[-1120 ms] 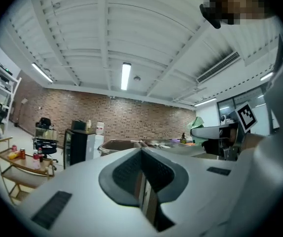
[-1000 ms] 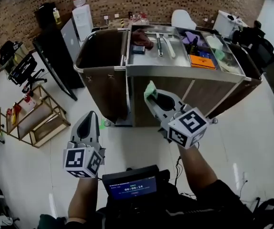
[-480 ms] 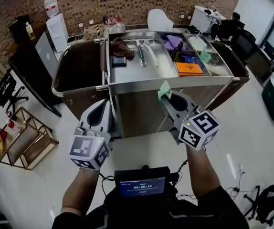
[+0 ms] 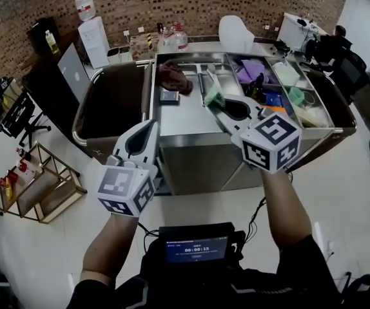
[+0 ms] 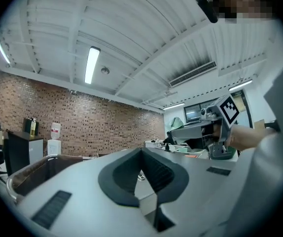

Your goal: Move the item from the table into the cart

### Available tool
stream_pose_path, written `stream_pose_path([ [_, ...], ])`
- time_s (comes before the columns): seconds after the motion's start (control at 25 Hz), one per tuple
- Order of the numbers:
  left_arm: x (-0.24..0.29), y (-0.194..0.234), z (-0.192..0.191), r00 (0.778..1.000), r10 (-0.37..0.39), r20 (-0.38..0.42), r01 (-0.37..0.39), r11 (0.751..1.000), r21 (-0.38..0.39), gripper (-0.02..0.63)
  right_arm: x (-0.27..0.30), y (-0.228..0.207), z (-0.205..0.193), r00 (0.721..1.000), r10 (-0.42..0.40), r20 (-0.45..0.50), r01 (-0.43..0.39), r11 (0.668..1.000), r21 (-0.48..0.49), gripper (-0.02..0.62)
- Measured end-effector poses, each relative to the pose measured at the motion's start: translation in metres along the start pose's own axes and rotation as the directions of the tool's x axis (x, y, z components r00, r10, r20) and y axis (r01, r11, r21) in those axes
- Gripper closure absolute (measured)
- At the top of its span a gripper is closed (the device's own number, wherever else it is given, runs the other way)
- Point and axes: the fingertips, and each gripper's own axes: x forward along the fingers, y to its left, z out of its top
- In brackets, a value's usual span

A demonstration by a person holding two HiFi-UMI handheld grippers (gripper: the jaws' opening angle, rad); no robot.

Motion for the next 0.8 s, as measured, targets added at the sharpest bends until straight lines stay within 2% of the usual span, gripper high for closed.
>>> stream_pose_path([
  [0.16,0.042,0.045,0.006,0.999,0.038,-0.018,-0.037,0.998,0.045,0.604,0.065,-0.034,-0.003,0.996,0.015,-0.086,-0.020,0.998,-0.062,0.567],
  [0.28,0.071,0.081,0.010,0.999,0.022,-0.039,-0.019,0.998,0.051,0.604,0.111,-0.053,-0.005,0.989,0.017,-0.147,-0.026,0.998,-0.056,0.568],
  [0.44,0.101,0.119,0.006,0.997,-0.030,-0.066,0.032,0.999,0.025,0.604,0.164,-0.067,-0.024,0.961,0.041,-0.273,-0.051,0.998,-0.031,0.568],
  [0.52,0.114,0.135,0.000,0.996,-0.034,-0.080,0.035,0.999,0.012,0.604,0.187,-0.071,-0.037,0.941,0.062,-0.333,-0.078,0.996,-0.033,0.568],
  [0.64,0.130,0.149,-0.012,0.992,-0.030,-0.122,0.026,0.999,-0.032,0.604,0.213,-0.072,-0.067,0.886,0.133,-0.444,-0.151,0.989,-0.004,0.568],
  [0.8,0.143,0.158,-0.025,0.985,-0.016,-0.172,0.006,0.998,-0.059,0.604,0.233,-0.062,-0.115,0.768,0.235,-0.595,-0.269,0.962,0.033,0.568],
])
